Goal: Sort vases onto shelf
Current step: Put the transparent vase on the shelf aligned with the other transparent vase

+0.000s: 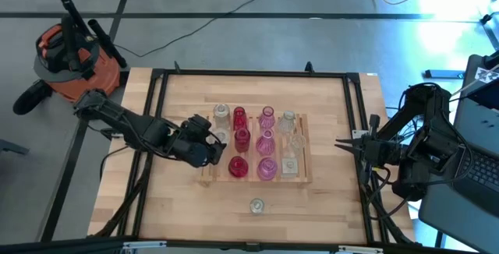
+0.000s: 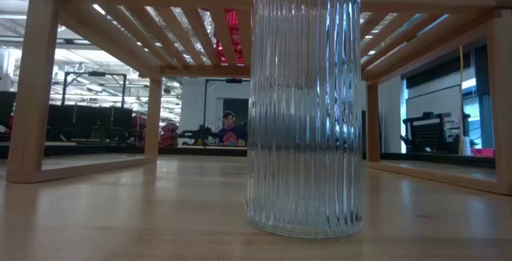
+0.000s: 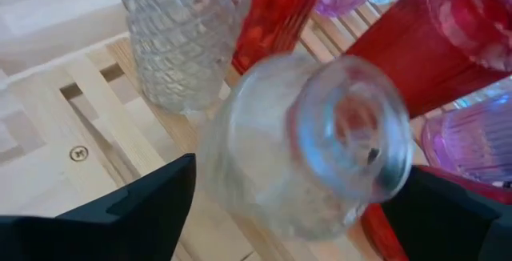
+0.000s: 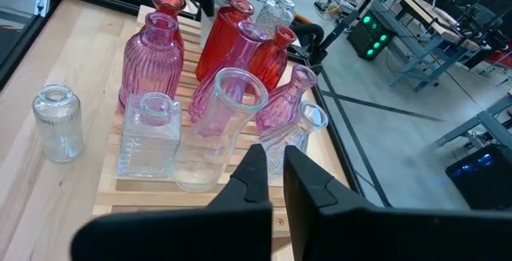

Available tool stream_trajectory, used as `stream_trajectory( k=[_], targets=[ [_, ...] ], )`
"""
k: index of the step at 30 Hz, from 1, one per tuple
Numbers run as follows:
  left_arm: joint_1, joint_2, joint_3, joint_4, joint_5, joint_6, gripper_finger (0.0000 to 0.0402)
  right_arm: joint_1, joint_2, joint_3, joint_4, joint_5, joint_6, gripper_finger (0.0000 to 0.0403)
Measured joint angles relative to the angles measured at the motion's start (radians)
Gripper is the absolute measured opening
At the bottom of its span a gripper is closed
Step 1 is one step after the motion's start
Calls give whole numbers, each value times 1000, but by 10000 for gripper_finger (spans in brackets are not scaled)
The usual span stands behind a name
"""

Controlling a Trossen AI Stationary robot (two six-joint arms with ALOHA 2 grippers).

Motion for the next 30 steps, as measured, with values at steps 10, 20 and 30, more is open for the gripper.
stream_trajectory(
  k=[10,20,30],
  targets=[
    [15,-29,-4,-17,6,-33,382,0,0,0,5,1,0,1],
    [32,-80,-3,-4,54,-64,380,0,19,0,12,4,-2,1],
    [31,-104,-2,14,46,-87,380,0,40,0,11,2,-2,1]
  ],
)
